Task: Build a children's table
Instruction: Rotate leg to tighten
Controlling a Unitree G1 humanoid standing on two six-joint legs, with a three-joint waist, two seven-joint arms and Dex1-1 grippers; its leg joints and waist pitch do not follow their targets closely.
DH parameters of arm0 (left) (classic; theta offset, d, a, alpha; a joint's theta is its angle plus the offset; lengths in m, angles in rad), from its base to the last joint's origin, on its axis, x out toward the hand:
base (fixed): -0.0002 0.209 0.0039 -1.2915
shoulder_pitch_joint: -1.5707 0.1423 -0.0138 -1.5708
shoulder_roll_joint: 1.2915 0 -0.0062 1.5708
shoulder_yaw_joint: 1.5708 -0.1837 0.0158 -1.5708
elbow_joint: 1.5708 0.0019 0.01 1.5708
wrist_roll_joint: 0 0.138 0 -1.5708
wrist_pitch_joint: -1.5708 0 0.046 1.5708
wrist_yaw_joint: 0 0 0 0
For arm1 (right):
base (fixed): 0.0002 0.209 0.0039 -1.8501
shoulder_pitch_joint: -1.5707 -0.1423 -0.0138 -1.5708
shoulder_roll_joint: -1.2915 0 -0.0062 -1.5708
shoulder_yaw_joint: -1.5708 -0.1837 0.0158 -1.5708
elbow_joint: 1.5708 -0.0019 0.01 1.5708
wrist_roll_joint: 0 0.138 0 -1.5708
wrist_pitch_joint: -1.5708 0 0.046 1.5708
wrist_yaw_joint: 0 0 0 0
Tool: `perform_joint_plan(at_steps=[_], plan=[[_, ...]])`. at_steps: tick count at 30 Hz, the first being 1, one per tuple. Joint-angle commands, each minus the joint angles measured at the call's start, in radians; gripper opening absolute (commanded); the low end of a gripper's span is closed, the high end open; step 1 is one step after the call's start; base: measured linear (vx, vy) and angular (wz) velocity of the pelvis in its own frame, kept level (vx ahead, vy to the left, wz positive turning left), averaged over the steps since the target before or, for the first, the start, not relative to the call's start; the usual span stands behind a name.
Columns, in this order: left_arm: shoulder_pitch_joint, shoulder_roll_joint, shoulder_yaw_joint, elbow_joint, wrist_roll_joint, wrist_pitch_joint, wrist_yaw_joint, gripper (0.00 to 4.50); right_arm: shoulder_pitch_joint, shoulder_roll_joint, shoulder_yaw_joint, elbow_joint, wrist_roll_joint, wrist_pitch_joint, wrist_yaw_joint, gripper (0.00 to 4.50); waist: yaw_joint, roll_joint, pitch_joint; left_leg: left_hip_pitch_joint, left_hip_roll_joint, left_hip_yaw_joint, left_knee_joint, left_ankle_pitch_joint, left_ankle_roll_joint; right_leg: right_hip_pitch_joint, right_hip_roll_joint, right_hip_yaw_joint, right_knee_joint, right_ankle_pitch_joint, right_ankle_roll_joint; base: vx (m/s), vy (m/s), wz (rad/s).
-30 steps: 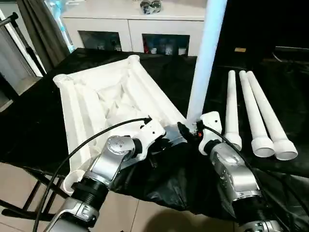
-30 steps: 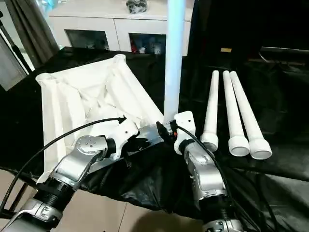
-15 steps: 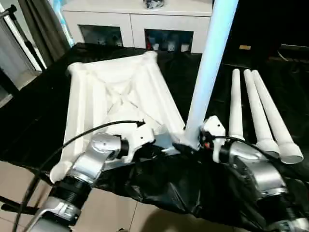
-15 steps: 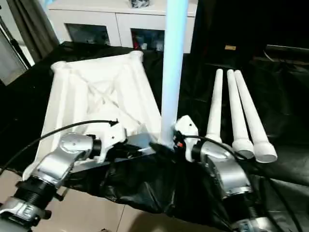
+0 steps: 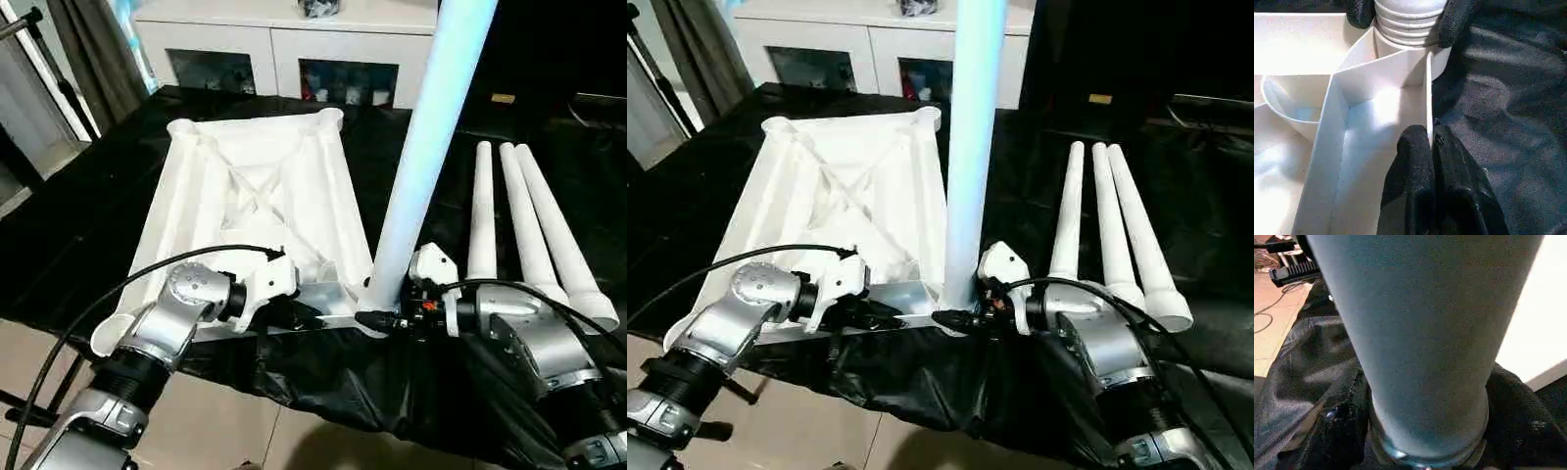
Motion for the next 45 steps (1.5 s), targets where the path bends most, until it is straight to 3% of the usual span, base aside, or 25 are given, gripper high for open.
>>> perform_joint_plan(at_steps=[1, 4, 7, 9, 10, 11, 14, 16, 19, 20, 22, 28, 29, 32, 38, 41, 45], plan=[[-0.006, -0.001, -0.012, 0.019, 0.009, 0.008, 0.000, 0.00, 0.020, 0.012, 0.030, -0.006, 0.011, 0.027, 0.016, 2.80, 0.003, -0.016, -0.049, -0.001, 0.034, -0.005, -0.059, -0.057, 0.095, 0.051, -0.065, 0.027, -0.051, 0.118, -0.286, 0.000, 0.000, 0.00], [0.000, -0.028, -0.007, 0.017, 0.012, 0.032, 0.049, 0.00, 0.043, 0.046, 0.016, -0.019, 0.014, 0.034, -0.046, 2.76, 0.003, -0.016, -0.047, 0.000, 0.036, -0.004, -0.061, -0.069, 0.090, 0.048, -0.066, 0.029, -0.054, 0.094, -0.284, 0.000, 0.000, 0.00], [-0.001, -0.090, -0.006, 0.033, 0.052, 0.068, 0.187, 0.00, 0.064, 0.133, -0.007, 0.010, -0.050, 0.014, -0.263, 2.73, -0.005, -0.016, -0.036, 0.003, 0.035, -0.005, -0.072, -0.136, 0.051, 0.043, -0.067, 0.029, -0.070, -0.033, -0.268, 0.000, 0.000, 0.00], [0.000, -0.149, -0.004, 0.035, 0.067, 0.096, 0.283, 0.00, 0.068, 0.208, -0.032, 0.045, -0.084, 0.027, -0.426, 2.72, -0.011, -0.019, -0.031, 0.009, 0.033, -0.010, -0.083, -0.209, 0.007, 0.042, -0.071, 0.032, -0.086, -0.229, -0.226, 0.000, 0.000, 0.00], [0.000, -0.170, -0.003, 0.035, 0.070, 0.105, 0.311, 0.00, 0.069, 0.233, -0.039, 0.057, -0.093, 0.031, -0.476, 2.72, -0.013, -0.013, -0.028, 0.009, 0.034, -0.010, -0.086, -0.214, -0.003, 0.039, -0.071, 0.034, -0.088, -0.253, -0.217, 0.000, 0.000, 0.00], [0.001, -0.188, -0.002, 0.033, 0.072, 0.115, 0.335, 0.00, 0.070, 0.256, -0.046, 0.066, -0.100, 0.035, -0.522, 2.72, -0.017, -0.013, -0.028, 0.013, 0.034, -0.011, -0.086, -0.234, -0.015, 0.034, -0.071, 0.036, -0.093, -0.287, -0.204, 0.000, 0.000, 0.00], [0.007, -0.306, -0.015, 0.012, 0.093, 0.171, 0.475, 0.00, 0.053, 0.391, -0.051, 0.108, -0.140, 0.033, -0.728, 2.72, -0.027, -0.013, -0.025, 0.009, 0.030, -0.013, -0.090, -0.253, -0.019, 0.028, -0.069, 0.038, -0.100, -0.328, -0.173, 0.000, 0.000, 0.00], [0.009, -0.320, -0.022, 0.005, 0.098, 0.174, 0.485, 0.00, 0.045, 0.414, -0.050, 0.111, -0.141, 0.030, -0.748, 2.72, -0.026, -0.010, -0.027, 0.009, 0.029, -0.016, -0.091, -0.260, -0.016, 0.028, -0.069, 0.038, -0.103, -0.347, -0.158, 0.000, 0.000, 0.00], [0.013, -0.333, -0.030, -0.006, 0.101, 0.172, 0.484, 0.00, 0.034, 0.432, -0.044, 0.109, -0.142, -0.004, -0.747, 2.72, -0.025, -0.011, -0.029, 0.005, 0.029, -0.015, -0.091, -0.251, -0.003, 0.029, -0.068, 0.039, -0.103, -0.314, -0.152, 0.000, 0.000, 0.00], [0.016, -0.330, -0.032, -0.011, 0.106, 0.168, 0.479, 0.00, 0.031, 0.430, -0.048, 0.109, -0.143, -0.020, -0.742, 3.28, -0.025, -0.011, -0.031, 0.001, 0.029, -0.015, -0.089, -0.231, 0.001, 0.032, -0.068, 0.039, -0.100, -0.282, -0.154, 0.000, 0.000, 0.00], [0.018, -0.325, -0.030, -0.013, 0.107, 0.166, 0.476, 0.00, 0.031, 0.426, -0.053, 0.107, -0.136, -0.024, -0.730, 3.44, -0.025, -0.010, -0.031, 0.000, 0.029, -0.014, -0.089, -0.216, 0.006, 0.032, -0.067, 0.038, -0.098, -0.249, -0.159, 0.000, 0.000, 0.00], [0.040, -0.240, -0.025, -0.053, 0.097, 0.132, 0.382, 0.00, 0.028, 0.314, -0.047, 0.092, -0.133, -0.056, -0.596, 3.88, -0.024, -0.009, -0.035, -0.004, 0.029, -0.012, -0.084, -0.175, 0.031, 0.038, -0.067, 0.036, -0.092, -0.176, -0.181, 0.000, 0.000, 0.00], [0.046, -0.217, -0.026, -0.060, 0.093, 0.121, 0.353, 0.00, 0.025, 0.288, -0.043, 0.094, -0.129, -0.064, -0.556, 3.88, -0.024, -0.015, -0.036, -0.005, 0.029, -0.012, -0.082, -0.168, 0.037, 0.040, -0.066, 0.035, -0.091, -0.159, -0.187, 0.000, 0.000, 0.00], [0.059, -0.159, -0.023, -0.078, 0.077, 0.104, 0.280, 0.00, 0.019, 0.217, -0.033, 0.091, -0.115, -0.079, -0.437, 3.88, -0.023, -0.014, -0.039, -0.007, 0.030, -0.012, -0.079, -0.136, 0.050, 0.044, -0.067, 0.034, -0.083, -0.101, -0.205, 0.000, 0.000, 0.00], [0.064, -0.065, -0.002, -0.088, 0.032, 0.075, 0.142, 0.00, 0.013, 0.094, -0.014, 0.063, -0.063, -0.069, -0.181, 3.88, -0.018, -0.013, -0.047, -0.006, 0.030, -0.008, -0.064, -0.047, 0.109, 0.052, -0.062, 0.030, -0.058, 0.139, -0.264, 0.000, 0.000, 0.00], [0.053, -0.023, 0.001, -0.074, 0.015, 0.060, 0.078, 0.00, -0.001, 0.041, 0.006, 0.056, -0.035, -0.046, -0.071, 3.88, -0.012, -0.014, -0.047, -0.004, 0.032, -0.006, -0.061, -0.035, 0.127, 0.052, -0.060, 0.026, -0.053, 0.170, -0.278, 0.000, 0.000, 0.00], [0.039, -0.003, -0.003, -0.051, 0.018, 0.043, 0.060, 0.00, -0.010, 0.012, 0.031, 0.058, -0.032, -0.034, -0.005, 3.73, -0.008, -0.017, -0.045, -0.003, 0.035, -0.005, -0.061, -0.043, 0.126, 0.051, -0.064, 0.026, -0.054, 0.143, -0.285, 0.000, 0.000, 0.00]])
